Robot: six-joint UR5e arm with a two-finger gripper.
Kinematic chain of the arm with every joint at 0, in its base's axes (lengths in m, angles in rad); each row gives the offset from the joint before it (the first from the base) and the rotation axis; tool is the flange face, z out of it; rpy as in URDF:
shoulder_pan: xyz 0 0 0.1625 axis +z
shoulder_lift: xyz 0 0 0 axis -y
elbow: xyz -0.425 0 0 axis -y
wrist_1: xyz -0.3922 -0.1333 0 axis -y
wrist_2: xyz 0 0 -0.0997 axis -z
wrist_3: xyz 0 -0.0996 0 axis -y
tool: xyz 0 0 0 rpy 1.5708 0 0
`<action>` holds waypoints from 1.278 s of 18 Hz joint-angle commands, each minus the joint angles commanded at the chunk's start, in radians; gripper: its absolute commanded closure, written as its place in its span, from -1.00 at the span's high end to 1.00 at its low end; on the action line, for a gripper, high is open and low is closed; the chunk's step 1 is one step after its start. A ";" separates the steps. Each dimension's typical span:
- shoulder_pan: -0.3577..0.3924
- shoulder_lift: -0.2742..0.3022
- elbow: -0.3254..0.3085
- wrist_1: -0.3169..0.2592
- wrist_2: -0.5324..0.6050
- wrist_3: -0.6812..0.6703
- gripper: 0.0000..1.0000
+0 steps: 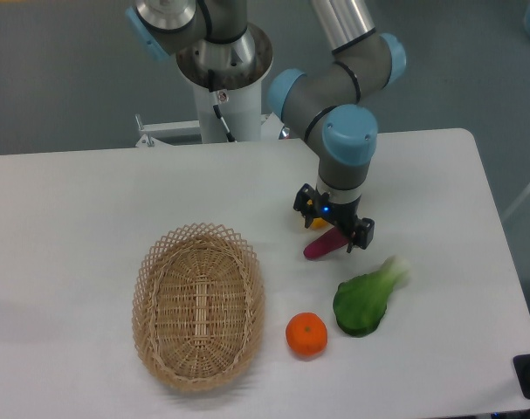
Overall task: Pick up the sweet potato from the table
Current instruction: 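Move the open gripper over the purple sweet potato and lower it, then close the gripper around the purple sweet potato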
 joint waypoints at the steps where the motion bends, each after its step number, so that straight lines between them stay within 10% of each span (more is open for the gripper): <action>1: -0.002 -0.006 0.000 0.000 0.000 0.003 1.00; 23: -0.023 -0.060 -0.003 0.035 0.064 0.041 0.77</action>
